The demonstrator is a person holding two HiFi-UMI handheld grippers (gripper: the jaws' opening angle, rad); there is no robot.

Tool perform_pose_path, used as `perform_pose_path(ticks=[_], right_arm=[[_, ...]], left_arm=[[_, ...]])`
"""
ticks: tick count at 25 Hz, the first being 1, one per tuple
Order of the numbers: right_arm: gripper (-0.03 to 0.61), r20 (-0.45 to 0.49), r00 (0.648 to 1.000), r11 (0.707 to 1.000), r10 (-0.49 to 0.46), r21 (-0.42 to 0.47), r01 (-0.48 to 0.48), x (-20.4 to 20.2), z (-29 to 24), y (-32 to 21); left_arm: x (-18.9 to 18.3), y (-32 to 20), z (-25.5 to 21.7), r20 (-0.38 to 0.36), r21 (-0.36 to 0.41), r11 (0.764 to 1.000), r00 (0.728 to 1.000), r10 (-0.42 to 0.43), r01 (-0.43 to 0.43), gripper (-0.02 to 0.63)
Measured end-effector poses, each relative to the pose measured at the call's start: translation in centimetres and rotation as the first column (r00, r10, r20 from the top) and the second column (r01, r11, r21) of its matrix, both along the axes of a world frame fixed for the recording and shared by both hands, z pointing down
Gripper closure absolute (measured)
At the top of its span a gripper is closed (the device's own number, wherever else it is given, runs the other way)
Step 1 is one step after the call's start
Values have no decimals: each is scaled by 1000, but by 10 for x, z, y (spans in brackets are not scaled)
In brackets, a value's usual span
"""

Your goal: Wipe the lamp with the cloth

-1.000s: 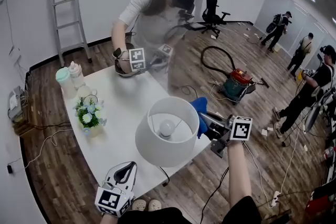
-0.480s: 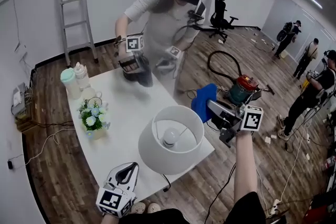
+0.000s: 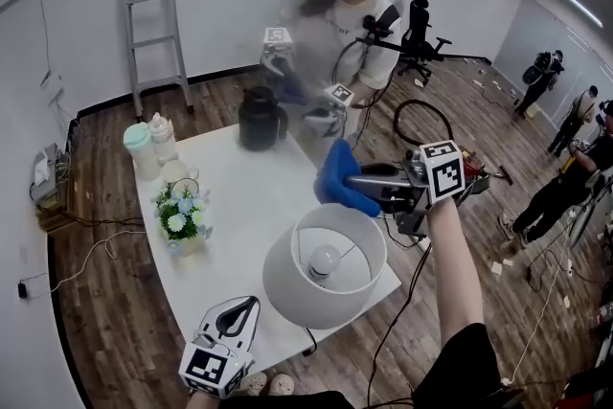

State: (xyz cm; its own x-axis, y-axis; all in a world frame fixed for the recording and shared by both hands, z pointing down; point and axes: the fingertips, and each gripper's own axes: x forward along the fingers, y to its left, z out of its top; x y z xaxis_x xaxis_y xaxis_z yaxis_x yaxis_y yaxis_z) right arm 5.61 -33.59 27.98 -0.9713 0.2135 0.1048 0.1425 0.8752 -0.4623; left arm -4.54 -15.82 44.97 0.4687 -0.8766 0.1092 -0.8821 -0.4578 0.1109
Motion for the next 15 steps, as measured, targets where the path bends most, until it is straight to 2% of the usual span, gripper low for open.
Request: perform_pose_path(ticks=[3,5,8,12,15], right_arm=[[503,-34,998,996,-46,-74,43,-11,25,-4],[503,-72,996,993,-48,-109,40,-14,46,-9],[503,-163,986,986,-26,-167,-2,-15,86,-19],[503,-240,971,968,23,-236,-81,-8,131,-29],[503,-275,959,967,61,-223,-125,-5,149,-35]], left_arm=[[-6,1,1,2,-12,1000,1000,-17,17,601],[-8,2,5,-2,-16,1000,1000,-19,19,601],[-10,3,8,-1,-26,999,1000,-24,24,601],[-9,7,12,-3,-40,999,1000,-20,19,601],[-8,7,14,-3,-46,999,1000,-11,11,601]])
